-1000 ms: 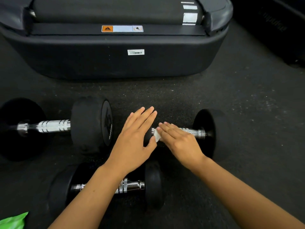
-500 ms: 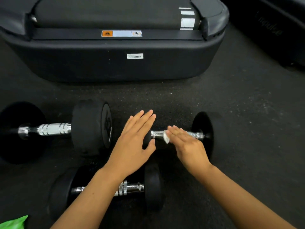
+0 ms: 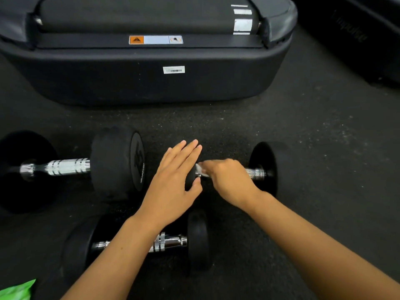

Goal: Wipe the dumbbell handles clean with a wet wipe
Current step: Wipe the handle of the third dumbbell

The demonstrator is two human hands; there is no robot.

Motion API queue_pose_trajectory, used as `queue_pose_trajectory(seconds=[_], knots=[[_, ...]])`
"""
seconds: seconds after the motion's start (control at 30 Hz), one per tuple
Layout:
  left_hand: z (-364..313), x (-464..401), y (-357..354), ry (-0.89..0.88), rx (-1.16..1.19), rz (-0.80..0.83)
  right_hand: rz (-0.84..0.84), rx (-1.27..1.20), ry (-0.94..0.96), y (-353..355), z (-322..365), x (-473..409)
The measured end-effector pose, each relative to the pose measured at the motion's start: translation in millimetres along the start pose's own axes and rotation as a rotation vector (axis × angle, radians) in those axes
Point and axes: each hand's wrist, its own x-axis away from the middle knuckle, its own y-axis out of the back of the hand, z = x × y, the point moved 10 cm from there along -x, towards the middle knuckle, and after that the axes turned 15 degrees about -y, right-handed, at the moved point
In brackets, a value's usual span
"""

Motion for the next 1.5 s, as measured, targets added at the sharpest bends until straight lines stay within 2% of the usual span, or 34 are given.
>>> queue_pose_trajectory(seconds=[0.17, 0.3, 0.43, 0.57, 0.7, 0.83, 1.0, 1.13, 1.23, 1.4, 1.5], knots=[[0.3, -0.4, 0.2, 0.000, 0.003, -0.003, 0.003, -0.039, -0.035, 0.7, -12.2, -4.3], [0.0, -0.2, -1.0, 0.006, -0.001, -0.004, -0.031, -0.067, 0.132, 4.3, 8.8, 14.4], [0.0, -0.1, -0.5, -0.001, -0.003, -0.007, 0.013, -0.029, 0.034, -0.2, 0.3, -0.7], [-0.4, 0.7, -1.6, 0.002, -0.003, -0.007, -0.031, 0.041, 0.199, -7.1, 6.9, 22.9], [-0.9, -0.1, -0.3, -0.002, -0.004, -0.020, -0.073, 0.022, 0.134, -0.1, 3.2, 12.1], [-1.2, 1.1, -1.6, 0.003, -0.005, -0.009, -0.106, 0.045, 0.214, -2.8, 4.0, 26.5], [-0.8, 0.3, 0.0, 0.001, -0.004, -0.012, -0.041, -0.020, -0.067, 9.0, -20.2, 3.8], [-1.5, 0.9, -1.8, 0.011, 0.008, 0.000, -0.017, -0.020, -0.068, 5.1, -24.1, 10.3], [-1.1, 0.0, -0.6, 0.009, 0.007, -0.005, 0.015, 0.045, -0.181, 7.5, -34.7, -3.9], [-0.4, 1.1, -1.9, 0.014, 0.012, -0.015, 0.009, -0.025, -0.113, 4.4, -23.5, 3.8], [-0.7, 0.6, -1.0, 0.003, 0.012, -0.010, 0.014, 0.027, -0.190, 9.8, -35.8, 0.2]])
